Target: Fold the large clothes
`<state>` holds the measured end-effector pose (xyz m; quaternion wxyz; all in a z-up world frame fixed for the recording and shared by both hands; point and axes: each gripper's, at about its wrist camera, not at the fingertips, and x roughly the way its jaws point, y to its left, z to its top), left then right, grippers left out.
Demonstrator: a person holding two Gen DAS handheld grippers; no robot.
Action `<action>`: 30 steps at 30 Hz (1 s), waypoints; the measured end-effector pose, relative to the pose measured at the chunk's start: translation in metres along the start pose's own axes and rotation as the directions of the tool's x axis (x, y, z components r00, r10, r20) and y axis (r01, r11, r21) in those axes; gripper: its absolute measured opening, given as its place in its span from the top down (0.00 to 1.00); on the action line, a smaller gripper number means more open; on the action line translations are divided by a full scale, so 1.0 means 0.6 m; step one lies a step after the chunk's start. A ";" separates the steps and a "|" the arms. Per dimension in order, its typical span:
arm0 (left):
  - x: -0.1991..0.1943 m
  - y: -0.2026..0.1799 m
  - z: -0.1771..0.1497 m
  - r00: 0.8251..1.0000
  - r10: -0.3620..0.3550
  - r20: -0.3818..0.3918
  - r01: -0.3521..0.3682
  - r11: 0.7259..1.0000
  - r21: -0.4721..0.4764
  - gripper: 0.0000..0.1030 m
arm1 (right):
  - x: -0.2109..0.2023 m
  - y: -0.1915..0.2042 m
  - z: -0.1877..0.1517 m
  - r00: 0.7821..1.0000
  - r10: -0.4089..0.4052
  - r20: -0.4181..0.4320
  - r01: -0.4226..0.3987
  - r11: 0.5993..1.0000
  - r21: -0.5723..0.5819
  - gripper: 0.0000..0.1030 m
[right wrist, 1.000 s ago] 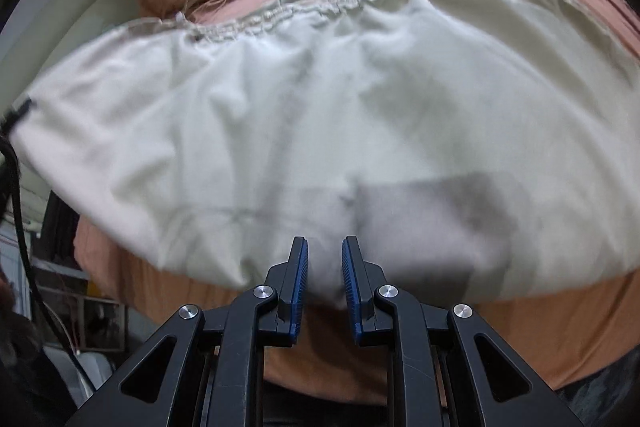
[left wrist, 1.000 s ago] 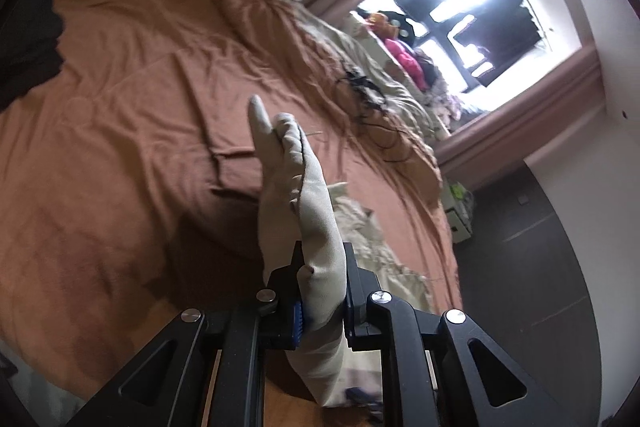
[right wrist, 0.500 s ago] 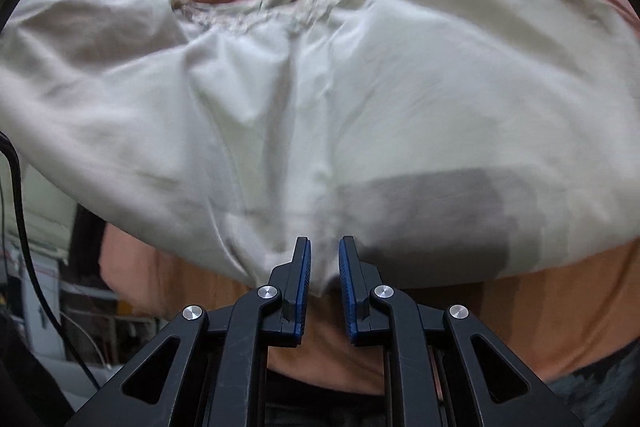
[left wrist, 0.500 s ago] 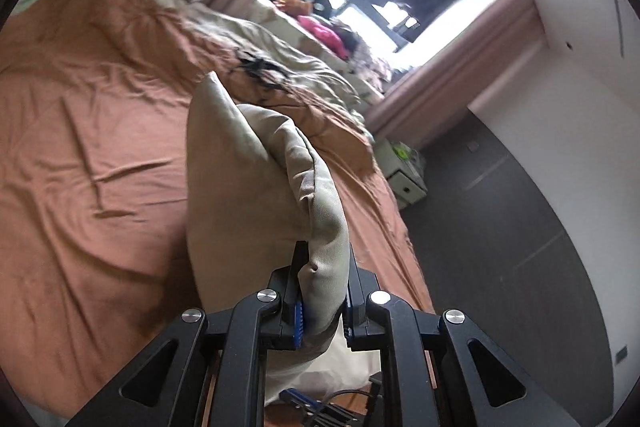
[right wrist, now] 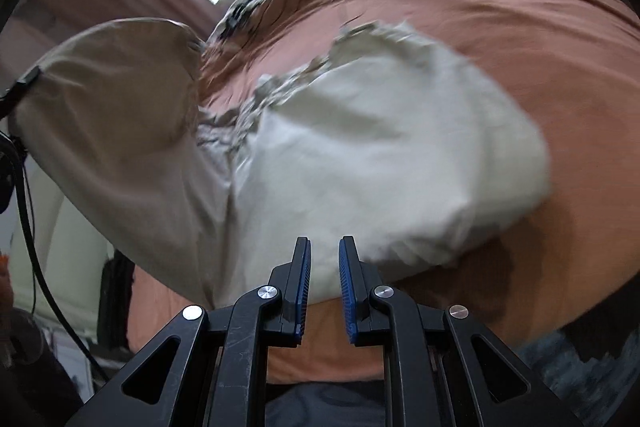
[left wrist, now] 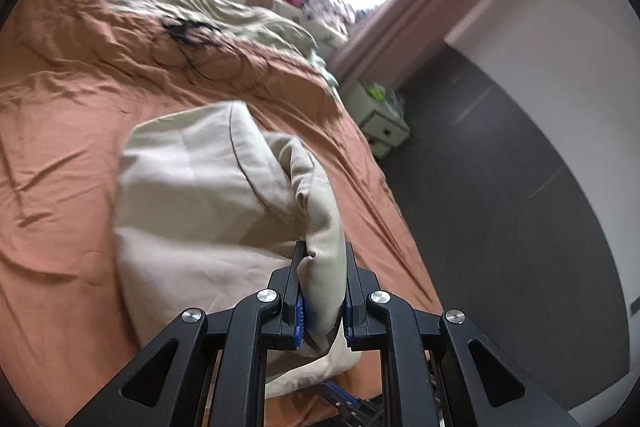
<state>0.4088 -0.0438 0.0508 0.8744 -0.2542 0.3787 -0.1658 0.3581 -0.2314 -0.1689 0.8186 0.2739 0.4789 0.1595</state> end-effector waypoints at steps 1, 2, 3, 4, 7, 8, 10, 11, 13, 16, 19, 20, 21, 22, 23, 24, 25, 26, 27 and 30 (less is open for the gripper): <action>0.028 -0.016 -0.005 1.000 -0.006 -0.027 0.006 1.000 0.011 0.86 | -0.011 -0.018 0.000 1.000 -0.007 0.012 0.007 1.000 0.019 0.85; 0.053 -0.029 -0.011 0.999 -0.008 -0.050 0.009 1.000 0.022 0.86 | -0.018 -0.030 0.001 1.000 -0.011 0.017 0.011 1.000 0.029 0.85; 0.073 -0.040 -0.018 0.998 -0.008 -0.070 0.010 0.999 0.033 0.86 | -0.024 -0.043 0.001 1.000 -0.017 0.023 0.016 0.999 0.044 0.85; 0.100 -0.054 -0.028 0.995 -0.007 -0.096 0.012 0.999 0.048 0.87 | -0.032 -0.060 -0.002 0.999 -0.026 0.029 0.024 0.998 0.061 0.85; 0.173 -0.094 -0.057 0.984 0.002 -0.181 0.016 0.995 0.094 0.86 | -0.052 -0.102 -0.007 0.998 -0.048 0.040 0.044 0.994 0.095 0.85; 0.196 -0.104 -0.070 0.977 0.004 -0.212 0.019 0.994 0.108 0.86 | -0.058 -0.116 -0.010 0.997 -0.060 0.043 0.055 0.992 0.111 0.85; 0.230 -0.124 -0.097 0.965 0.014 -0.260 0.026 0.989 0.149 0.86 | -0.067 -0.140 -0.015 0.996 -0.075 0.046 0.068 0.988 0.140 0.85; 0.242 -0.132 -0.109 0.961 0.023 -0.274 0.026 0.984 0.176 0.86 | -0.073 -0.155 -0.018 0.995 -0.084 0.049 0.075 0.985 0.158 0.85; 0.260 -0.145 -0.128 0.951 0.033 -0.306 0.038 0.974 0.222 0.79 | -0.083 -0.176 -0.021 0.994 -0.098 0.055 0.086 0.979 0.186 0.85; 0.269 -0.147 -0.149 0.931 0.006 -0.365 0.089 0.966 0.242 0.54 | -0.093 -0.194 -0.015 0.994 -0.094 0.060 0.081 0.976 0.201 0.78; 0.254 -0.129 -0.138 0.930 -0.045 -0.365 0.127 0.970 0.205 0.39 | -0.103 -0.188 -0.011 0.994 -0.079 0.080 0.062 0.978 0.197 0.43; 0.243 -0.118 -0.131 0.938 -0.037 -0.345 0.110 0.975 0.195 0.36 | -0.103 -0.181 -0.008 0.993 -0.068 0.092 0.049 0.981 0.188 0.42; 0.232 -0.106 -0.122 0.946 -0.026 -0.322 0.092 0.978 0.190 0.35 | -0.103 -0.177 -0.005 0.994 -0.052 0.099 0.034 0.984 0.177 0.42; 0.219 -0.094 -0.115 0.954 -0.011 -0.300 0.071 0.979 0.191 0.34 | -0.101 -0.171 -0.001 0.995 -0.035 0.098 0.018 0.986 0.169 0.42; 0.209 -0.081 -0.109 0.959 0.008 -0.284 0.049 0.980 0.191 0.34 | -0.101 -0.169 0.000 0.995 -0.023 0.097 0.007 0.986 0.165 0.42; 0.201 -0.065 -0.104 0.962 0.026 -0.272 0.027 0.982 0.187 0.34 | -0.098 -0.164 0.003 0.995 -0.006 0.097 -0.009 0.987 0.158 0.42; 0.191 -0.047 -0.098 0.965 0.044 -0.260 0.002 0.985 0.174 0.34 | -0.094 -0.160 0.006 0.995 0.004 0.095 -0.019 0.988 0.152 0.42; 0.184 -0.031 -0.095 0.966 0.056 -0.252 -0.015 0.987 0.162 0.34 | -0.090 -0.159 0.007 0.996 0.009 0.090 -0.022 0.988 0.150 0.42; 0.176 -0.014 -0.090 0.967 0.069 -0.243 -0.033 0.988 0.148 0.34 | -0.083 -0.157 0.010 0.996 0.010 0.084 -0.023 0.988 0.153 0.42; 0.147 0.034 -0.089 0.971 0.112 -0.212 -0.090 0.989 0.114 0.34 | -0.056 -0.159 0.020 0.998 0.017 0.065 -0.028 0.985 0.173 0.42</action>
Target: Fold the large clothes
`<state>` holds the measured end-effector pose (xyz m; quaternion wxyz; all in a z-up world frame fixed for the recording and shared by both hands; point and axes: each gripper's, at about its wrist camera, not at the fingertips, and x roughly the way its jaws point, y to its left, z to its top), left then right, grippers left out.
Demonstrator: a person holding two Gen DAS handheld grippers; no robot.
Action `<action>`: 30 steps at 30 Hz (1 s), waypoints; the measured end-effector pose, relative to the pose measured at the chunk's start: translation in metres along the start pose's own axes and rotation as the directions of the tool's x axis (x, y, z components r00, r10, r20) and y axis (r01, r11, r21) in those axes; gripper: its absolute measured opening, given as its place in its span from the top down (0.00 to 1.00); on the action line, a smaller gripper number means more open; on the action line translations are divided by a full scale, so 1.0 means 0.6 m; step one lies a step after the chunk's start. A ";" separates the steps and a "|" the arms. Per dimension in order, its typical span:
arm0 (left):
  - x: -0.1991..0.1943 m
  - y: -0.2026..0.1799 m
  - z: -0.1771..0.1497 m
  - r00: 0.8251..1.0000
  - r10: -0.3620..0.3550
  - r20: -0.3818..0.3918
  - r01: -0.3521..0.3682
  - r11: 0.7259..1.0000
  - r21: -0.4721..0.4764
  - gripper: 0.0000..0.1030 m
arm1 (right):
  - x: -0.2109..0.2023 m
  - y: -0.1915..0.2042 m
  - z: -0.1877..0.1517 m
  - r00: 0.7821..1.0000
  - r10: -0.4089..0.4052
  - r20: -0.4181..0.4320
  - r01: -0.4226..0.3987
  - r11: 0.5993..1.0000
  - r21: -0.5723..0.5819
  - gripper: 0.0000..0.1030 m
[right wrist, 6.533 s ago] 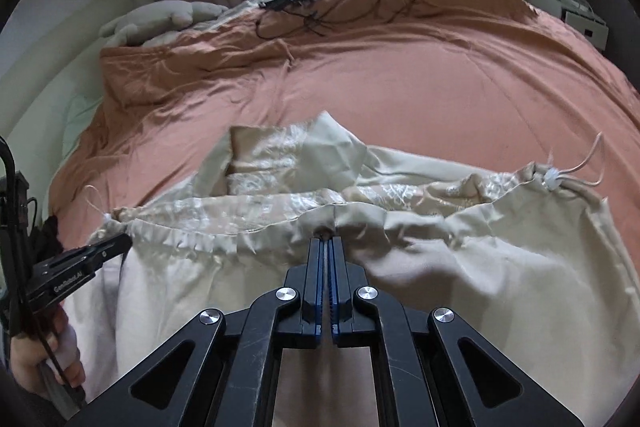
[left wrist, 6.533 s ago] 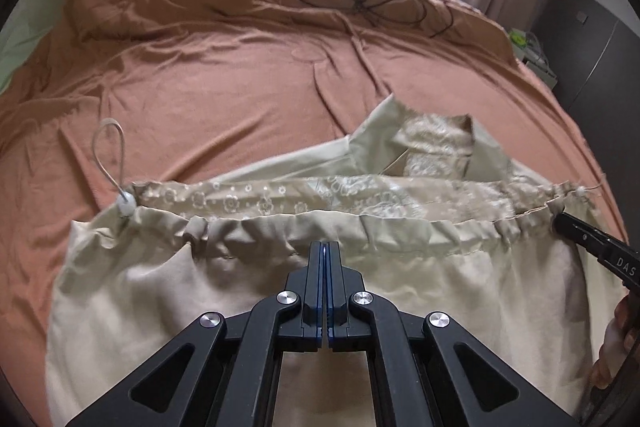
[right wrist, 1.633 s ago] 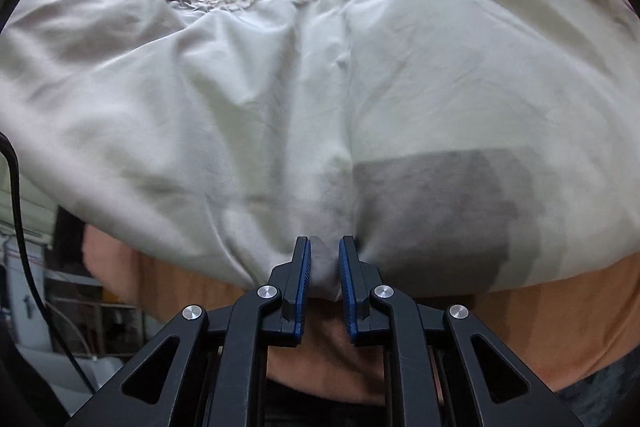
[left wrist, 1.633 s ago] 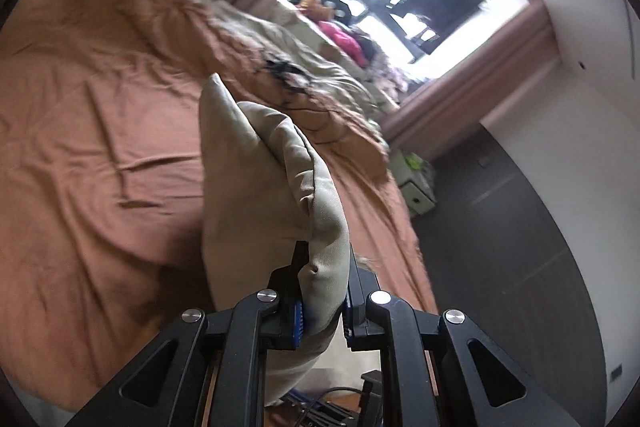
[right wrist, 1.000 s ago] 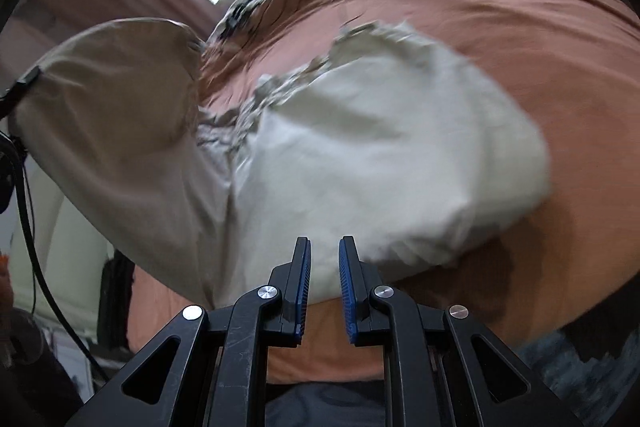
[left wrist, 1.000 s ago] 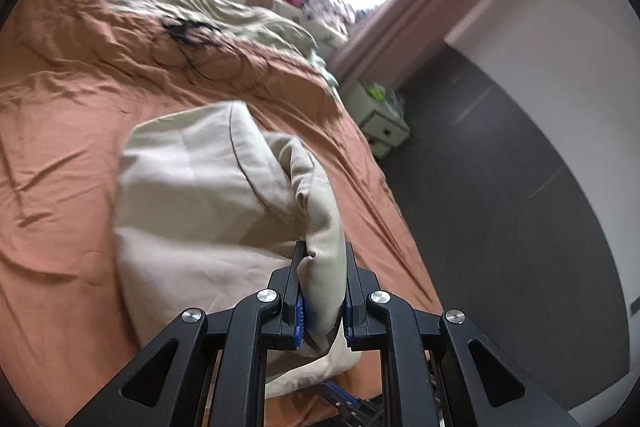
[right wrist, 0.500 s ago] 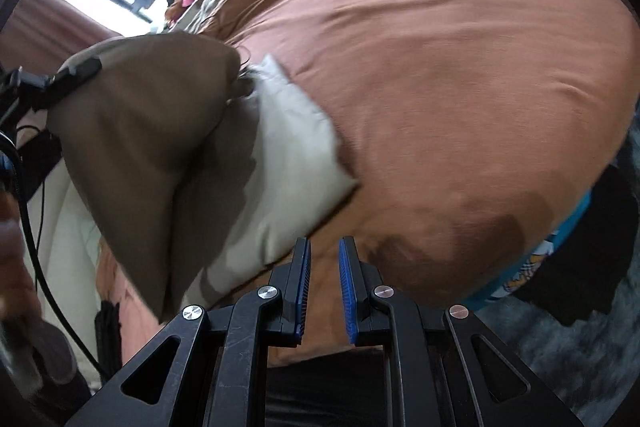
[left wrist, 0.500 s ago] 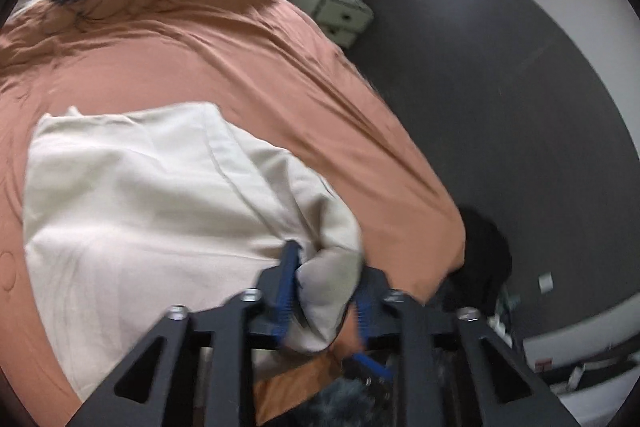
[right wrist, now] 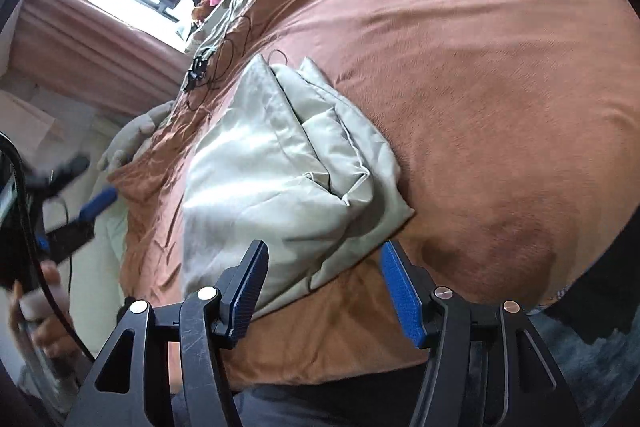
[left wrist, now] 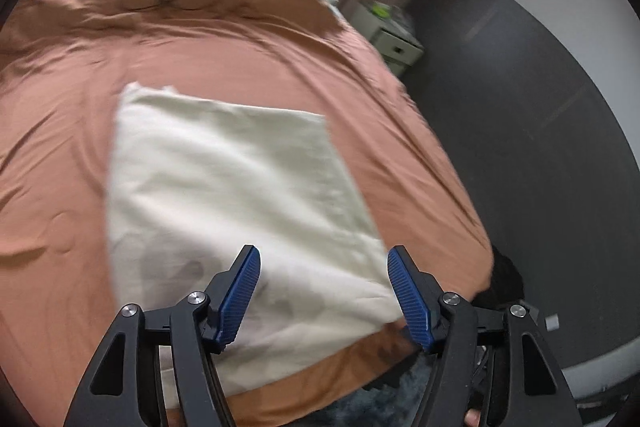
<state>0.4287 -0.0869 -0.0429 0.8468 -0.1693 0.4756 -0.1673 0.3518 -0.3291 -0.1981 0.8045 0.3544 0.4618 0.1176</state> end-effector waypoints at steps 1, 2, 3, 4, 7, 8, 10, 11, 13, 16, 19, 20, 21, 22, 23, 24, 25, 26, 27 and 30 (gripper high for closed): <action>-0.009 0.019 -0.004 1.000 0.019 0.008 -0.019 1.000 -0.016 0.34 | 0.009 -0.003 0.003 1.000 0.004 -0.008 -0.004 1.000 0.011 0.42; -0.014 0.033 -0.008 0.999 0.032 0.012 -0.032 0.999 -0.026 0.34 | 0.017 -0.006 0.003 1.000 0.010 -0.016 -0.009 1.000 0.019 0.42; -0.019 0.048 -0.014 0.999 0.047 0.015 -0.046 0.998 -0.040 0.34 | 0.026 -0.007 0.005 1.000 0.017 -0.023 -0.016 1.000 0.024 0.42; -0.023 0.066 -0.020 0.998 0.064 0.018 -0.063 0.996 -0.057 0.34 | 0.034 -0.007 0.006 0.999 0.020 -0.028 -0.019 0.999 0.025 0.42; -0.029 0.111 -0.038 0.994 0.108 0.019 -0.106 0.990 -0.095 0.34 | 0.053 -0.002 0.013 0.999 0.013 -0.032 -0.013 1.000 0.017 0.52; -0.030 0.123 -0.044 0.992 0.122 0.018 -0.119 0.987 -0.107 0.34 | 0.055 0.000 0.016 1.000 0.019 -0.021 -0.019 1.000 0.007 0.70; -0.028 0.153 -0.058 0.989 0.148 0.005 -0.146 0.980 -0.139 0.34 | 0.056 0.003 0.020 1.000 0.011 -0.008 -0.011 1.000 -0.008 0.79; -0.026 0.165 -0.066 0.987 0.159 -0.001 -0.158 0.976 -0.153 0.34 | 0.054 0.002 0.021 1.000 0.014 0.003 -0.014 1.000 -0.005 0.85; -0.023 0.187 -0.086 0.984 0.177 -0.011 -0.176 0.970 -0.169 0.34 | 0.046 -0.003 0.018 1.000 0.017 0.025 -0.017 1.000 0.003 0.89; -0.011 0.202 -0.111 0.982 0.183 -0.038 -0.187 0.965 -0.184 0.34 | 0.036 -0.018 0.009 0.999 0.014 0.038 -0.015 1.000 0.025 0.91; 0.009 0.203 -0.131 0.982 0.179 -0.064 -0.188 0.966 -0.179 0.34 | 0.030 -0.036 0.003 0.999 0.005 0.045 -0.007 0.999 0.045 0.91; 0.016 0.200 -0.136 0.981 0.178 -0.072 -0.188 0.967 -0.171 0.34 | 0.027 -0.041 0.001 0.999 0.006 0.049 -0.009 0.999 0.053 0.92; 0.021 0.196 -0.141 0.981 0.179 -0.081 -0.190 0.968 -0.163 0.34 | 0.025 -0.043 0.000 0.999 0.004 0.053 -0.007 0.998 0.060 0.92; 0.028 0.193 -0.146 0.980 0.178 -0.092 -0.191 0.969 -0.156 0.35 | 0.024 -0.044 -0.002 0.998 -0.001 0.058 -0.002 0.998 0.062 0.92; 0.033 0.191 -0.151 0.980 0.175 -0.096 -0.188 0.971 -0.149 0.39 | 0.022 -0.044 -0.004 0.998 -0.010 0.062 0.006 0.998 0.063 0.92; 0.041 0.188 -0.155 0.980 0.168 -0.104 -0.182 0.974 -0.139 0.41 | 0.022 -0.046 -0.004 0.998 -0.017 0.065 0.012 0.998 0.066 0.92; 0.046 0.187 -0.154 0.980 0.166 -0.112 -0.180 0.975 -0.133 0.45 | 0.021 -0.047 -0.006 0.997 -0.022 0.069 0.017 0.997 0.070 0.92; 0.050 0.189 -0.155 0.979 0.164 -0.121 -0.180 0.975 -0.131 0.46 | 0.021 -0.049 -0.006 0.997 -0.027 0.072 0.022 0.997 0.075 0.92; 0.056 0.192 -0.155 0.979 0.162 -0.126 -0.178 0.975 -0.133 0.46 | 0.021 -0.051 -0.006 0.997 -0.024 0.072 0.018 0.997 0.081 0.91; 0.066 0.199 -0.155 0.979 0.155 -0.130 -0.174 0.974 -0.147 0.46 | 0.019 -0.054 0.002 0.999 -0.016 0.051 0.012 0.996 0.083 0.76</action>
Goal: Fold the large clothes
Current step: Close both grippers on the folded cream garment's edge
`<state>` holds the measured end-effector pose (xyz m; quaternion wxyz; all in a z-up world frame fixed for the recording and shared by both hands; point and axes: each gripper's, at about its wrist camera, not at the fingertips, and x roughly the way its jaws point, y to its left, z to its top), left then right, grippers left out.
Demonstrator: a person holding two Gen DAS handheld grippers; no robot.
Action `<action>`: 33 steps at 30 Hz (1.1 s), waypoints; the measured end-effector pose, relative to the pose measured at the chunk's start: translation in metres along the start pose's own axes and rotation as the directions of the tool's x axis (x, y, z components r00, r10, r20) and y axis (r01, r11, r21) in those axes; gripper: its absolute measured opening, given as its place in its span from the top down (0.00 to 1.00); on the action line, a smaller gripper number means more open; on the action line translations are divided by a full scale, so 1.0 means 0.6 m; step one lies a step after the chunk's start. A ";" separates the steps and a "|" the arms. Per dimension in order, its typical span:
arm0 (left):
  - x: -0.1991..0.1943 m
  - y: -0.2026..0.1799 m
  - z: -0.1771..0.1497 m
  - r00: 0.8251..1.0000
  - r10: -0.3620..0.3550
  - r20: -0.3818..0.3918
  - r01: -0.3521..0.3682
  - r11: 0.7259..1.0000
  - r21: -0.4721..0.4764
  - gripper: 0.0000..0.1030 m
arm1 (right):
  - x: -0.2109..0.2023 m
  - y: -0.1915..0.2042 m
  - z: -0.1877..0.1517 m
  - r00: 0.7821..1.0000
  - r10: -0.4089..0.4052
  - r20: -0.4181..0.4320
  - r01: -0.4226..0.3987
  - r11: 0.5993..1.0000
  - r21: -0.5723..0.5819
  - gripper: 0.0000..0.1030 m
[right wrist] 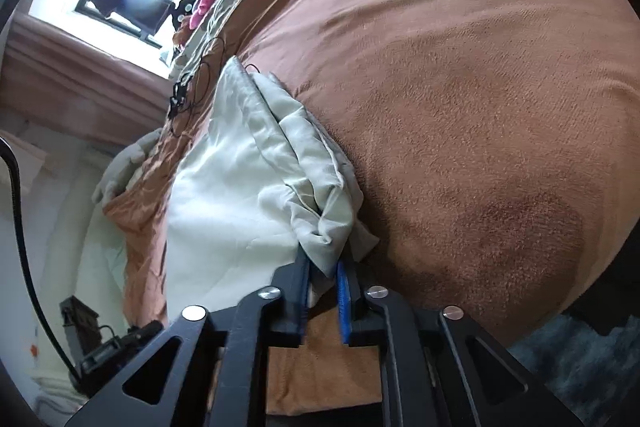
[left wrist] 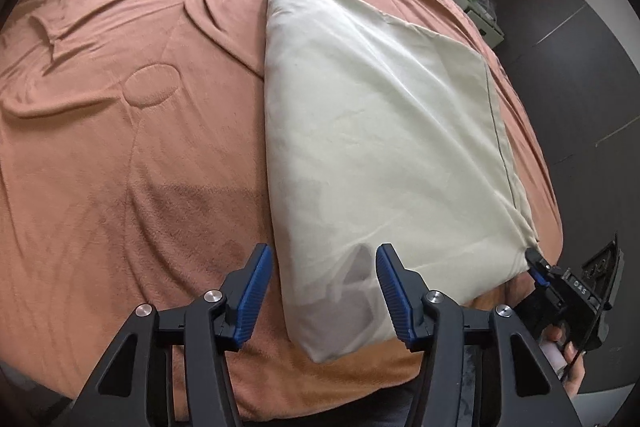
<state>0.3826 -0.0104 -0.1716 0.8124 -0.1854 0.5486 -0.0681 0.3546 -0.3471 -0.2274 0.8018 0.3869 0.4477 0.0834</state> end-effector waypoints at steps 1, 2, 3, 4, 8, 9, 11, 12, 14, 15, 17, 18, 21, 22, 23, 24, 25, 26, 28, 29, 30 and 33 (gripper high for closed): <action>0.004 0.001 0.002 1.000 -0.002 0.001 0.002 1.000 -0.004 0.46 | -0.003 0.001 0.005 1.000 -0.018 0.000 0.018 1.000 -0.016 0.70; 0.007 0.001 0.004 1.000 -0.005 0.000 0.005 1.000 -0.006 0.46 | -0.008 0.003 0.009 0.999 -0.036 0.006 0.036 0.999 -0.034 0.59; 0.013 0.000 0.007 1.000 -0.008 -0.003 0.008 1.000 -0.009 0.46 | -0.012 0.002 0.013 0.999 -0.047 0.012 0.047 0.998 -0.050 0.46; 0.019 0.002 0.008 1.000 -0.011 -0.006 0.011 1.000 -0.013 0.46 | -0.014 0.003 0.019 0.998 -0.053 0.016 0.054 0.996 -0.068 0.40; 0.037 0.014 0.005 0.999 -0.036 -0.020 0.036 0.999 -0.036 0.46 | 0.006 0.001 0.047 0.998 -0.052 -0.022 0.049 0.994 -0.100 0.33; 0.039 0.016 0.004 0.999 -0.043 -0.021 0.042 0.998 -0.038 0.46 | 0.013 0.002 0.050 0.998 -0.052 -0.031 0.049 0.993 -0.107 0.33; 0.041 0.019 0.004 0.998 -0.058 -0.020 0.057 0.998 -0.041 0.46 | 0.040 0.006 0.059 0.997 -0.054 -0.052 0.047 0.991 -0.124 0.33; 0.042 0.021 0.005 0.998 -0.065 -0.020 0.064 0.997 -0.044 0.46 | 0.054 0.008 0.062 0.997 -0.048 -0.065 0.039 0.991 -0.130 0.33; 0.040 0.028 0.002 0.996 -0.083 -0.020 0.082 0.996 -0.048 0.52 | 0.076 0.008 0.066 0.996 -0.042 -0.080 0.030 0.990 -0.141 0.33; 0.040 0.028 0.002 0.996 -0.082 -0.020 0.081 0.996 -0.049 0.53 | 0.085 0.010 0.067 0.996 -0.040 -0.082 0.027 0.989 -0.148 0.36; 0.039 0.028 0.002 0.996 -0.084 -0.017 0.083 0.996 -0.044 0.63 | 0.092 0.011 0.065 0.996 -0.017 -0.090 0.003 0.988 -0.155 0.63; 0.039 0.027 0.002 0.996 -0.083 -0.015 0.083 0.996 -0.037 0.65 | 0.098 0.010 0.064 0.993 0.011 -0.119 -0.028 0.990 -0.139 0.66; 0.034 0.027 0.001 0.997 -0.078 -0.011 0.078 0.997 -0.024 0.76 | 0.092 0.014 0.057 0.994 0.012 -0.110 -0.028 0.989 -0.146 0.78; 0.031 0.028 0.005 0.998 -0.069 -0.008 0.069 0.998 -0.013 0.79 | 0.085 0.020 0.053 0.995 0.025 -0.101 -0.041 0.986 -0.163 0.79; 0.028 0.027 0.005 0.998 -0.061 -0.005 0.061 0.998 -0.004 0.81 | 0.079 0.026 0.048 0.995 0.032 -0.097 -0.049 0.983 -0.175 0.81; 0.023 0.026 0.006 0.999 -0.052 -0.002 0.052 0.999 0.005 0.82 | 0.074 0.030 0.043 0.994 0.037 -0.098 -0.055 0.981 -0.186 0.82; 0.018 0.027 0.008 0.999 -0.044 0.000 0.044 0.999 0.012 0.83 | 0.069 0.034 0.038 0.994 0.041 -0.103 -0.060 0.980 -0.190 0.82; 0.013 0.029 0.009 0.999 -0.041 0.000 0.041 0.999 0.015 0.84 | 0.066 0.037 0.032 0.993 0.046 -0.110 -0.067 0.980 -0.188 0.83; 0.000 0.040 0.012 0.999 -0.041 0.000 0.041 0.999 0.014 0.85 | 0.059 0.039 0.022 0.990 0.058 -0.127 -0.080 0.981 -0.177 0.83; -0.006 0.046 0.011 0.999 -0.042 0.001 0.042 0.999 0.012 0.85 | 0.056 0.040 0.016 0.989 0.062 -0.136 -0.086 0.981 -0.176 0.83; -0.010 0.051 0.010 0.999 -0.040 0.002 0.040 0.999 0.011 0.85 | 0.052 0.043 0.006 0.987 0.066 -0.149 -0.093 0.979 -0.180 0.83; -0.019 0.059 0.007 0.999 -0.034 -0.010 0.034 0.999 0.021 0.85 | 0.046 0.053 -0.012 0.980 0.063 -0.191 -0.103 0.973 -0.208 0.82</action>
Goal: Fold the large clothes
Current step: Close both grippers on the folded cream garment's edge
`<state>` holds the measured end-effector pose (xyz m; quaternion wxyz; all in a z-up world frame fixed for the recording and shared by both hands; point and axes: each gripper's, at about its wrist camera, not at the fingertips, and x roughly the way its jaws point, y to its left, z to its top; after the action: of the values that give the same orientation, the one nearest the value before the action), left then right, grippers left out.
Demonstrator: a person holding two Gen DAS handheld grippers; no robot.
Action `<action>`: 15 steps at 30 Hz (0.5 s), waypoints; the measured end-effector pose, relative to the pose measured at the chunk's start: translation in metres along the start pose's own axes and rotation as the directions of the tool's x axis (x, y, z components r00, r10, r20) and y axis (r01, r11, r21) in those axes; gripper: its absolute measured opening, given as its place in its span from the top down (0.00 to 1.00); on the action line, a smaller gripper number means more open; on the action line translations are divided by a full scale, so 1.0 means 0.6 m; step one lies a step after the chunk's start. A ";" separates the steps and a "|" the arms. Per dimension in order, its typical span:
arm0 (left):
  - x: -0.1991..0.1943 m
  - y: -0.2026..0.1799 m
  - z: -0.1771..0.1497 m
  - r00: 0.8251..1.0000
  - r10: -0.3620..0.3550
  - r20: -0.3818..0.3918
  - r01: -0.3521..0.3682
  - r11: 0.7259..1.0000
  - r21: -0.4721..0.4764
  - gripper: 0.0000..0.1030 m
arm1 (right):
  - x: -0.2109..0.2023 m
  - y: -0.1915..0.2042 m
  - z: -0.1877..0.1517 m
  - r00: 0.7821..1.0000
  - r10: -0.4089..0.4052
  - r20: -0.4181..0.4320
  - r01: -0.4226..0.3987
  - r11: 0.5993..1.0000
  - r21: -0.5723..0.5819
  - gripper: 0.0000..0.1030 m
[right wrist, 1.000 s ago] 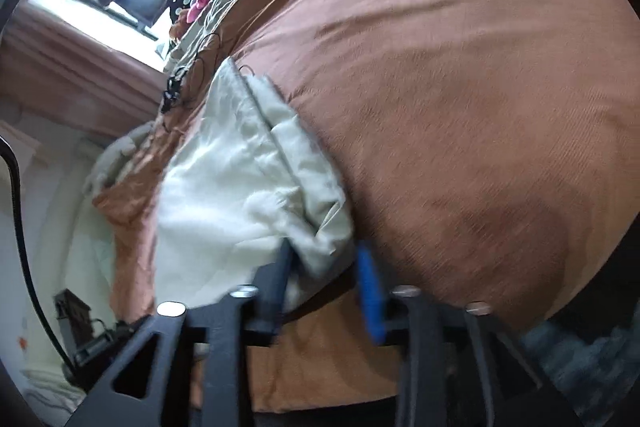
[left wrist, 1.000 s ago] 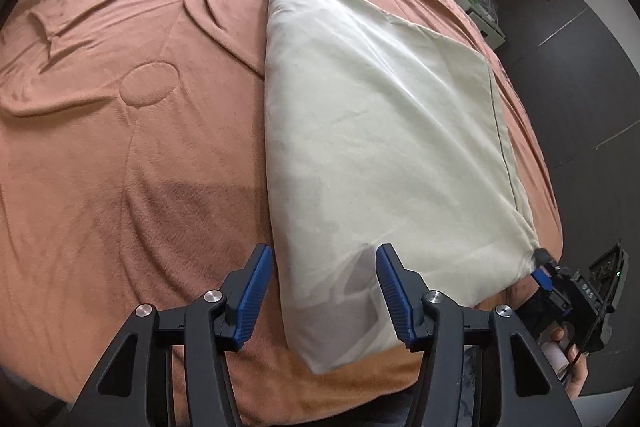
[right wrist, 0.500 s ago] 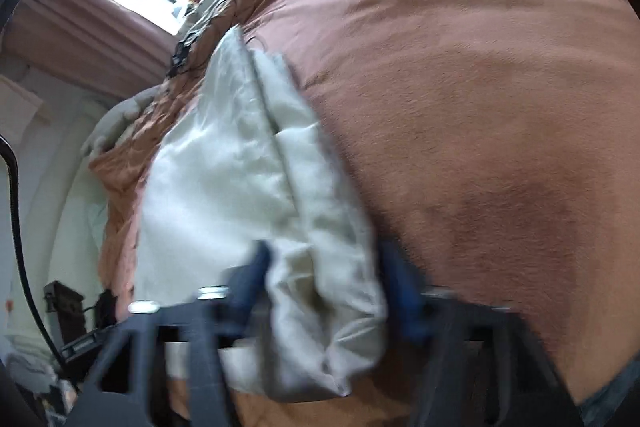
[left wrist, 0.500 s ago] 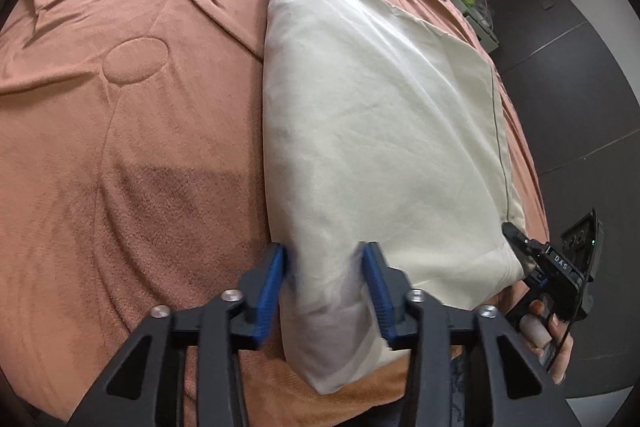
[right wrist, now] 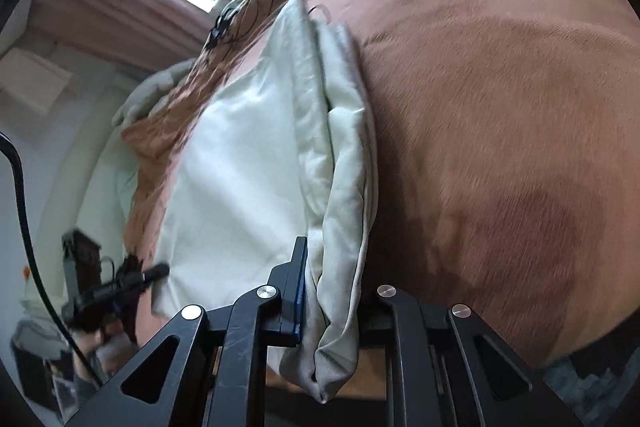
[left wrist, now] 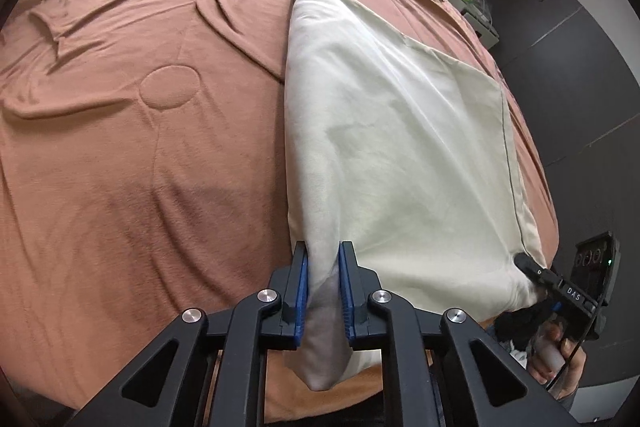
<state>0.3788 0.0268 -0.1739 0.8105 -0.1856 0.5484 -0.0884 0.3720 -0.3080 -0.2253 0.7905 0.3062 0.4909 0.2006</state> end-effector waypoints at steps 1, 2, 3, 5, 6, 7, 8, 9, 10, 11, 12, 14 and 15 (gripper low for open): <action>0.001 0.001 0.001 1.000 0.001 -0.012 -0.001 1.000 0.004 0.82 | 0.002 0.002 -0.001 1.000 -0.009 -0.016 0.009 1.000 -0.007 0.80; 0.004 0.001 0.006 1.000 0.003 -0.026 -0.003 1.000 0.000 0.81 | 0.004 0.005 0.004 0.999 -0.031 -0.026 0.030 0.999 -0.019 0.74; 0.007 0.005 0.012 0.999 0.014 -0.044 -0.014 1.000 -0.011 0.80 | 0.006 0.005 0.008 0.998 -0.055 -0.033 0.054 0.998 -0.030 0.69; 0.013 0.004 0.020 0.998 0.020 -0.052 -0.021 1.000 -0.023 0.79 | 0.013 0.001 0.026 0.997 -0.068 -0.043 0.067 0.997 -0.024 0.62; 0.014 0.004 0.026 0.999 0.016 -0.046 -0.017 1.000 -0.026 0.78 | 0.016 -0.003 0.037 0.997 -0.062 -0.047 0.062 0.998 -0.014 0.57; 0.014 0.004 0.034 0.999 0.013 -0.036 -0.014 1.000 -0.026 0.72 | 0.021 -0.005 0.051 0.997 -0.057 -0.051 0.057 0.998 -0.009 0.55; 0.015 0.005 0.042 1.000 0.009 -0.026 -0.010 1.000 -0.027 0.64 | 0.024 -0.007 0.059 0.997 -0.055 -0.055 0.055 0.998 -0.013 0.49; 0.016 0.007 0.050 1.000 0.008 -0.014 -0.008 1.000 -0.029 0.61 | 0.031 -0.007 0.074 0.996 -0.059 -0.061 0.058 0.998 -0.026 0.42; 0.017 0.009 0.059 1.000 0.007 0.000 -0.007 0.999 -0.035 0.58 | 0.037 -0.008 0.088 0.996 -0.069 -0.059 0.067 0.997 -0.045 0.39; 0.019 0.011 0.066 1.000 0.004 0.009 -0.004 0.999 -0.043 0.57 | 0.042 -0.009 0.100 0.995 -0.076 -0.058 0.073 0.996 -0.057 0.38; 0.022 0.012 0.075 1.000 0.000 0.011 0.001 0.999 -0.049 0.57 | 0.049 -0.011 0.114 0.995 -0.076 -0.063 0.073 0.996 -0.057 0.37; 0.034 0.013 0.098 1.000 -0.005 0.007 0.005 0.998 -0.055 0.57 | 0.063 -0.021 0.142 0.994 -0.064 -0.083 0.061 0.997 -0.043 0.37; 0.039 0.012 0.106 1.000 -0.004 0.007 0.004 0.999 -0.052 0.57 | 0.073 -0.022 0.156 0.994 -0.059 -0.089 0.055 0.998 -0.043 0.37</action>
<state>0.4457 0.0380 -0.1758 0.8072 -0.2082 0.5472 -0.0750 0.4758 -0.3175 -0.2319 0.7790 0.2665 0.5305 0.2015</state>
